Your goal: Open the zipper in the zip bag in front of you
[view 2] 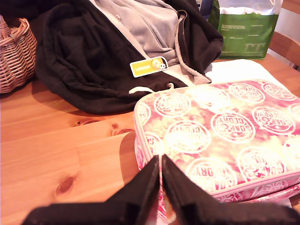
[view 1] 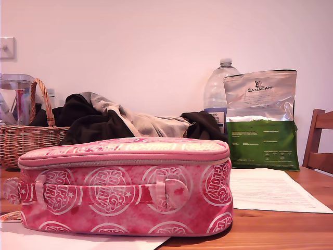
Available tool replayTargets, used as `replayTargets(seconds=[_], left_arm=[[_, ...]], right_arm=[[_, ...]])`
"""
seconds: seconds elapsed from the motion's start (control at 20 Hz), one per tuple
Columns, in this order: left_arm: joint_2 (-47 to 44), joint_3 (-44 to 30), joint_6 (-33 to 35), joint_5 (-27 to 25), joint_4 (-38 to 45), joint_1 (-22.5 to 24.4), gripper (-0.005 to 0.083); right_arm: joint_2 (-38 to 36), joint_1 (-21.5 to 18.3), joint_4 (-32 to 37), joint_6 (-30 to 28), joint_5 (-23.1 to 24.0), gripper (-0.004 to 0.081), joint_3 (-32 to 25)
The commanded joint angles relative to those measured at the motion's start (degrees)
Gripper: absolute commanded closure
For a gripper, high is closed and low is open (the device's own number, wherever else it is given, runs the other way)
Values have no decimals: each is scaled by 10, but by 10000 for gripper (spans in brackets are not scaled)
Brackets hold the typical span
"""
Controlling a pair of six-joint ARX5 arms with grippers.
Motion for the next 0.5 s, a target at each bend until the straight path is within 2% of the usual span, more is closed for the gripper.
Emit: replayTargets(seconds=[0.0,0.45], left_arm=[[2,-10,-2,1,-97,0,792],[2,-10,-2,1,-85,0,792]], right_arm=[[5,2,-26,0,0,783,-9],[5,2,-27,0,0,783,-9]])
